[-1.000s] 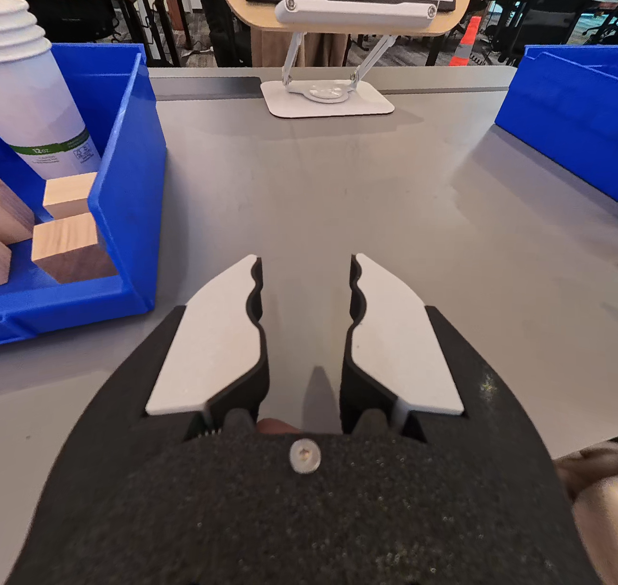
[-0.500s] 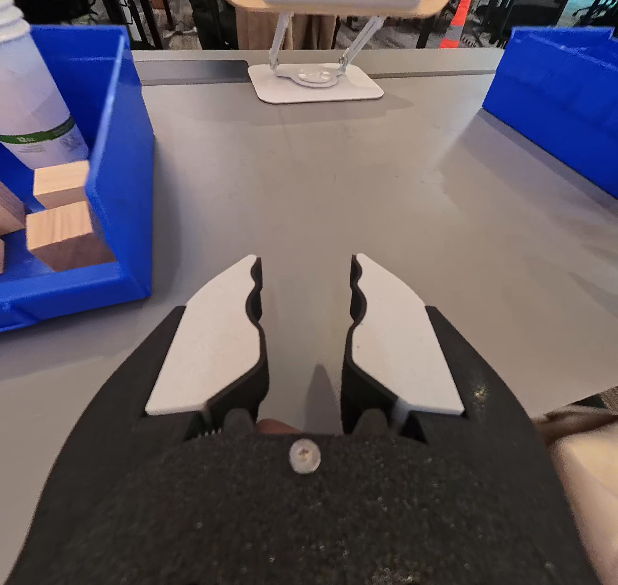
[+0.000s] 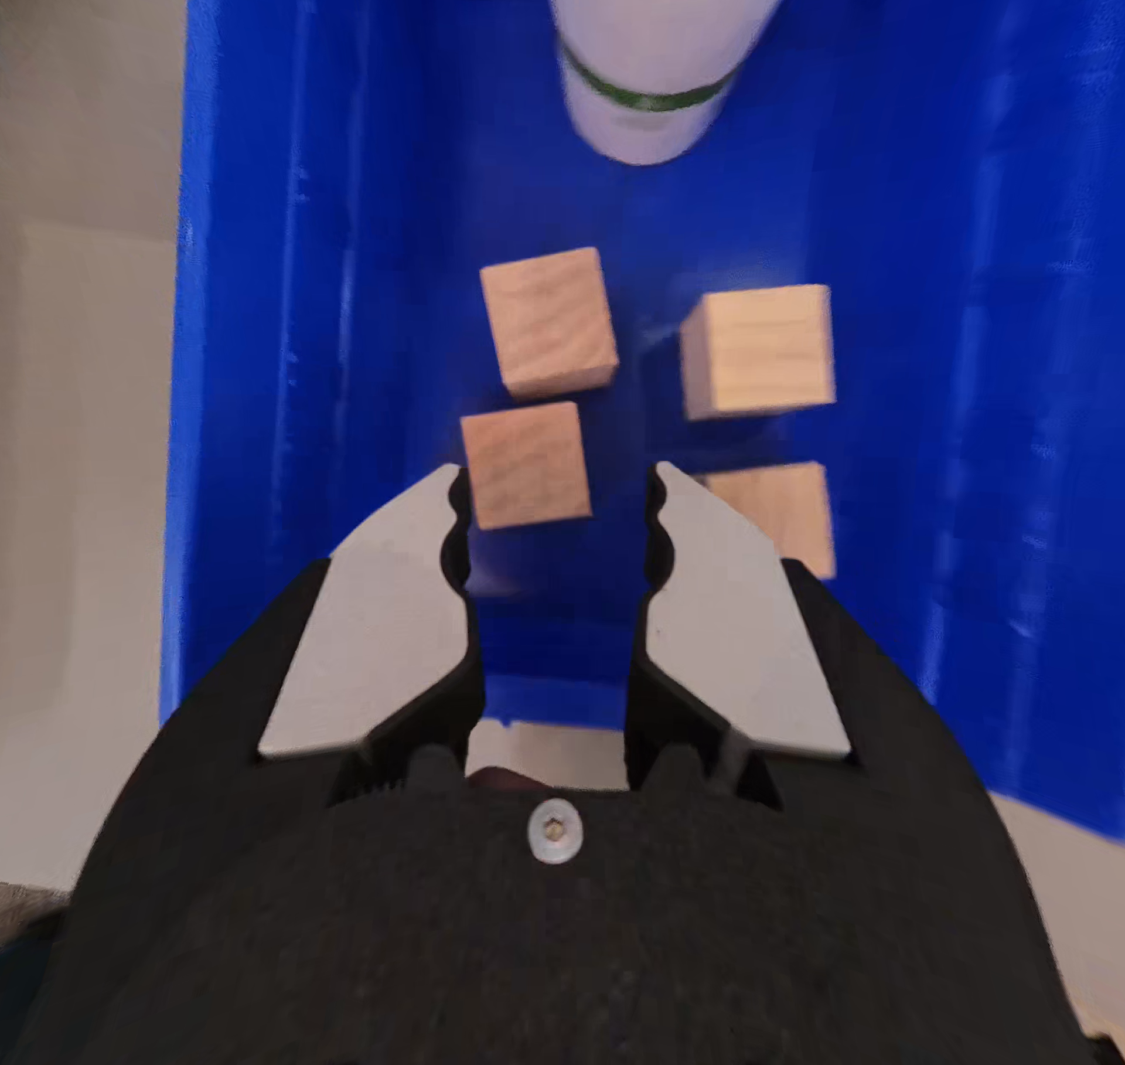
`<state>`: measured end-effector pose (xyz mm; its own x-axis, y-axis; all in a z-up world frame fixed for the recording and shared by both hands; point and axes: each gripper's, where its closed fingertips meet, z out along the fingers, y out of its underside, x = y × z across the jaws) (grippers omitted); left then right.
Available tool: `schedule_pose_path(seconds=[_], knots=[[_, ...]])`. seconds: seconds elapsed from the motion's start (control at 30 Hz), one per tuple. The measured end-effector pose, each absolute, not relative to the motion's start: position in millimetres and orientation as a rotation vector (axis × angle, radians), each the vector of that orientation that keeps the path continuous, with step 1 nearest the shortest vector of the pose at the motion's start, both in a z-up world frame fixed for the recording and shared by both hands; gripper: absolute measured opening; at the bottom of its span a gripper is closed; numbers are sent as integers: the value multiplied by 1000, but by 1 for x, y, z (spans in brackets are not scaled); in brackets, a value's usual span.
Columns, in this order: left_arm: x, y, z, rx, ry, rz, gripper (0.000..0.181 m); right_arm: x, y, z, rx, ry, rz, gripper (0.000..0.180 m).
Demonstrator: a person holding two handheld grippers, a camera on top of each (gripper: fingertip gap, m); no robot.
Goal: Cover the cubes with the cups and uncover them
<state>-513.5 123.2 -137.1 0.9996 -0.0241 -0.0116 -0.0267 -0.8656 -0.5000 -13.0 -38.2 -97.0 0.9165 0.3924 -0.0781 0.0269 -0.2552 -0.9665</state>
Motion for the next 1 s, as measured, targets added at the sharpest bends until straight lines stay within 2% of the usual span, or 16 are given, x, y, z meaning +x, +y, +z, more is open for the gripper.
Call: schedule_pose_path(seconds=[0.13,0.17,0.3,0.37,0.47,0.57,0.63,0.8,1.0], knots=[[-528,128,-172,-2755,17,77,58,-12,-38,-99,-1815,-314,354,39],[-527,129,-178,-2765,14,52,50,-11,-38,-101,-1821,-316,353,39],[-525,127,-177,-2750,35,-23,46,-11,-37,-105,-1839,-327,338,38],[-524,119,-160,-2698,74,-42,46,-11,-37,-105,-1838,-326,333,38],[-501,105,-102,-2499,311,-79,46,-10,-37,-106,-1842,-330,322,37],[-421,83,-45,-2231,724,-247,45,-9,-36,-106,-1841,-331,307,36],[-374,74,-38,-2229,844,-291,45,-9,-36,-106,-1843,-328,311,36],[-304,93,-83,-2437,680,-177,46,-9,-38,-105,-1841,-327,315,35],[-289,120,-157,-2657,563,-25,46,-8,-41,-105,-1838,-332,318,35]])
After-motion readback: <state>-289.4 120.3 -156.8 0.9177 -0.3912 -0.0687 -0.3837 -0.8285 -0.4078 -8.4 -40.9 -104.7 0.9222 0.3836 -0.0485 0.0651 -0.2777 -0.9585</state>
